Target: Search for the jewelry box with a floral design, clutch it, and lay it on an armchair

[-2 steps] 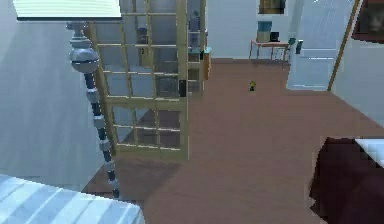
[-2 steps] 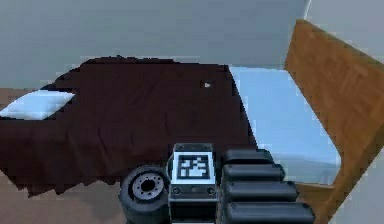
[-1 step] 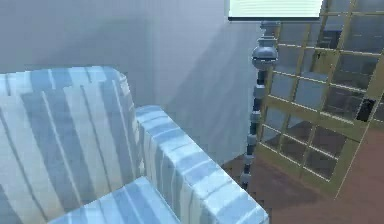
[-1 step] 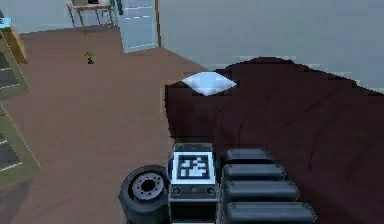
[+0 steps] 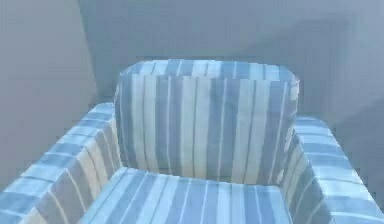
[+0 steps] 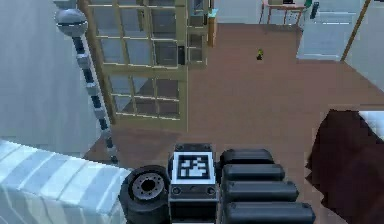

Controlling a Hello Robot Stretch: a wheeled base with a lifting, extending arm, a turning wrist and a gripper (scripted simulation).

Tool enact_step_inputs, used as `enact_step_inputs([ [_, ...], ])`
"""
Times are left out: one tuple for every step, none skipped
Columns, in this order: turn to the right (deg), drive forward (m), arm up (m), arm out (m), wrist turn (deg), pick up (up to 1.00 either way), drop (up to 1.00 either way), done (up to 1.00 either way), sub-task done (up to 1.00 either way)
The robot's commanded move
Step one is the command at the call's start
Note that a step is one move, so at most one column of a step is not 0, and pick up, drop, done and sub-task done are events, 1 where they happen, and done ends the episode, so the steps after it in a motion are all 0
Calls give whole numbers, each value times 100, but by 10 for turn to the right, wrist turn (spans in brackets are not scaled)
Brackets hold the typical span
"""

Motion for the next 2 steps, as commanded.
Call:
enact_step_inputs([
  [-450, 0, 0, 0, 0, 0, 0, 0, 0],
  [-390, 0, 0, 0, 0, 0, 0, 0, 0],
])
